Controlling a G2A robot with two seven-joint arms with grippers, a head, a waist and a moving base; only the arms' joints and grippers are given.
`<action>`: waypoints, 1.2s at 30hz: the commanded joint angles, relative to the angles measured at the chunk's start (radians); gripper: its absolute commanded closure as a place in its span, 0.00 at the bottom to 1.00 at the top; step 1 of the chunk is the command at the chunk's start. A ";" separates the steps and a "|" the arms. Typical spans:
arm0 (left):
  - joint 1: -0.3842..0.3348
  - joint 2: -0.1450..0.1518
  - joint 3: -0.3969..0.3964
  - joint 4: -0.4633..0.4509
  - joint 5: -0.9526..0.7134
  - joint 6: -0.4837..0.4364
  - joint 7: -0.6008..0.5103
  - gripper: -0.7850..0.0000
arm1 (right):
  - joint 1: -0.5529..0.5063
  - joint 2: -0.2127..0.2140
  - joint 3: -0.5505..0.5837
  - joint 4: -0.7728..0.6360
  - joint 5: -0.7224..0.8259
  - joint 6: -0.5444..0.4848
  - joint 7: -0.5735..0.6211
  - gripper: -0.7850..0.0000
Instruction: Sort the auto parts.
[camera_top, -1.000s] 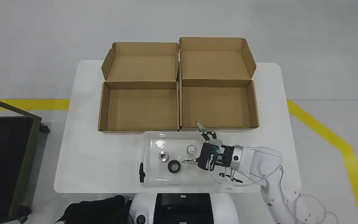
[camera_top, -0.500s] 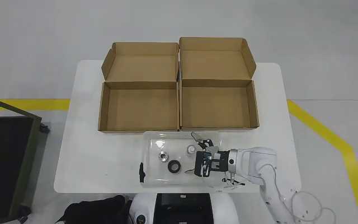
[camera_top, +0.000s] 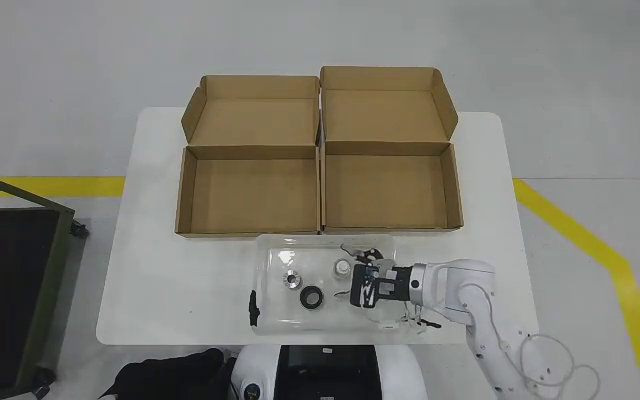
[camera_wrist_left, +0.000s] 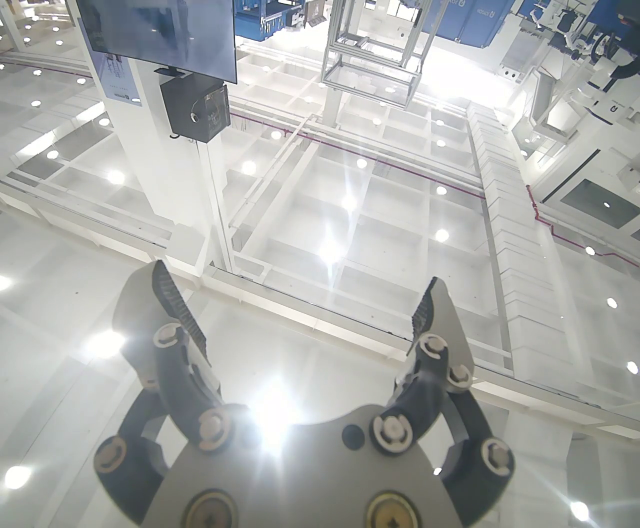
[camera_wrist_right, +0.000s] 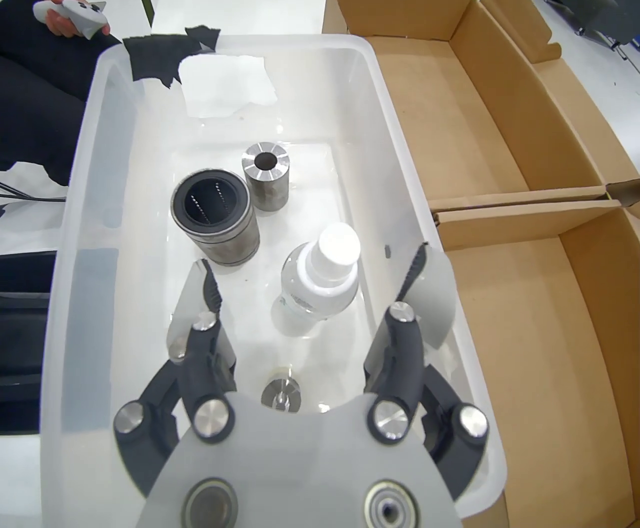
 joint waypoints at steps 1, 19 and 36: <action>0.000 0.000 0.000 0.000 0.000 0.000 0.000 0.00 | 0.003 0.002 -0.003 0.003 -0.007 0.003 0.006 0.44; 0.000 0.000 0.000 0.000 0.000 0.000 0.000 0.00 | 0.034 0.020 -0.027 0.009 -0.010 -0.002 -0.028 1.00; 0.000 0.000 0.000 0.000 0.000 0.000 0.000 0.00 | 0.042 0.051 0.014 -0.077 0.189 -0.001 -0.178 1.00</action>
